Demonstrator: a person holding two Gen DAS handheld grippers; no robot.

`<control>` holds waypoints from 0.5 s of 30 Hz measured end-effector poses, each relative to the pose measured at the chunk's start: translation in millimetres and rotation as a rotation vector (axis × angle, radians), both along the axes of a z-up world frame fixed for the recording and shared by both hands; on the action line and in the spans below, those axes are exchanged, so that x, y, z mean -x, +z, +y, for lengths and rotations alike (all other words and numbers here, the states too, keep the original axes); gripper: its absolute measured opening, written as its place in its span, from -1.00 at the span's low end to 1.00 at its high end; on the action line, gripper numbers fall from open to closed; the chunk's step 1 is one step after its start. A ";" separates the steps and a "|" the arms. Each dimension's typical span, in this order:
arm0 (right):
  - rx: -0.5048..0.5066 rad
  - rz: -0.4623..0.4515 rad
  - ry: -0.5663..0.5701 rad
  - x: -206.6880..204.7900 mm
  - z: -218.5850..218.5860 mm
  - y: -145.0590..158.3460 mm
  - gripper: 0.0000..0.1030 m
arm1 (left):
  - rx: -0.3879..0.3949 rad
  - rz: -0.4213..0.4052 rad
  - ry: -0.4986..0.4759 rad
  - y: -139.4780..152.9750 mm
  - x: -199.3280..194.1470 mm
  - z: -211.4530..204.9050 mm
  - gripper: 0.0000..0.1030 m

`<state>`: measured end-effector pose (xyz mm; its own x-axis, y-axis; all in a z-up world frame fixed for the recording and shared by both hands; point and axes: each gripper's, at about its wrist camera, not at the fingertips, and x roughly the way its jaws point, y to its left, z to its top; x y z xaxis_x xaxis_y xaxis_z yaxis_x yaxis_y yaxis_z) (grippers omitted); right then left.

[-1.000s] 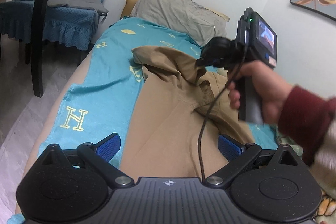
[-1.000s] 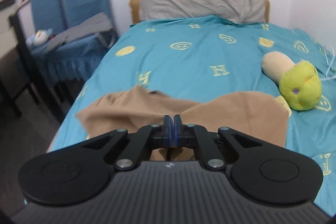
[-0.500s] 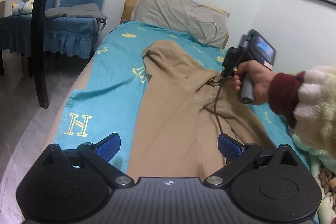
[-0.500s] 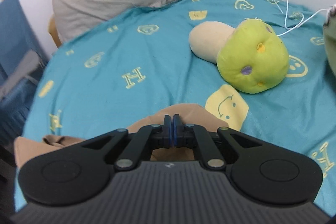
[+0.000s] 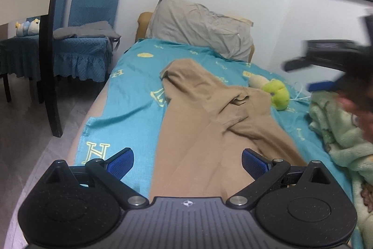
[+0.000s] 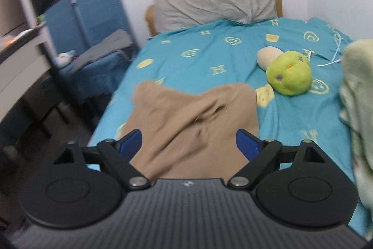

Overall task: Fold clothes
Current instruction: 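Release the shirt with the right gripper and pull both tools back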

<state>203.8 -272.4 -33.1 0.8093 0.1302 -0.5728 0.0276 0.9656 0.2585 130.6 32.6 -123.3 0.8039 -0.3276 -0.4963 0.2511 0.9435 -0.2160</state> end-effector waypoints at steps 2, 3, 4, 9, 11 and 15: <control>-0.028 -0.019 0.006 46.4 4.0 7.1 0.73 | -0.009 0.004 -0.002 1.9 5.5 -1.5 0.94; -0.042 -0.029 0.008 69.6 6.0 10.7 0.73 | -0.013 0.007 -0.004 2.6 8.4 -2.6 0.94; -0.056 -0.038 0.011 92.8 8.0 14.3 0.73 | -0.017 0.009 -0.007 3.2 11.4 -3.5 0.94; -0.132 -0.048 -0.073 170.3 -5.8 -4.5 0.73 | 0.002 0.083 -0.007 2.7 24.4 -0.3 0.94; -0.150 -0.020 -0.111 175.6 -14.4 -8.9 0.73 | 0.013 0.131 0.012 1.6 25.6 4.1 0.94; -0.203 0.005 -0.190 180.1 -32.5 -14.0 0.73 | 0.039 0.239 0.088 -0.5 24.7 20.8 0.91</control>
<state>23.6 -304.8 -47.1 0.8274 0.0890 -0.5546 0.2047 0.8717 0.4453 105.9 53.5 -123.8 0.6917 -0.2844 -0.6638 0.1058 0.9492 -0.2964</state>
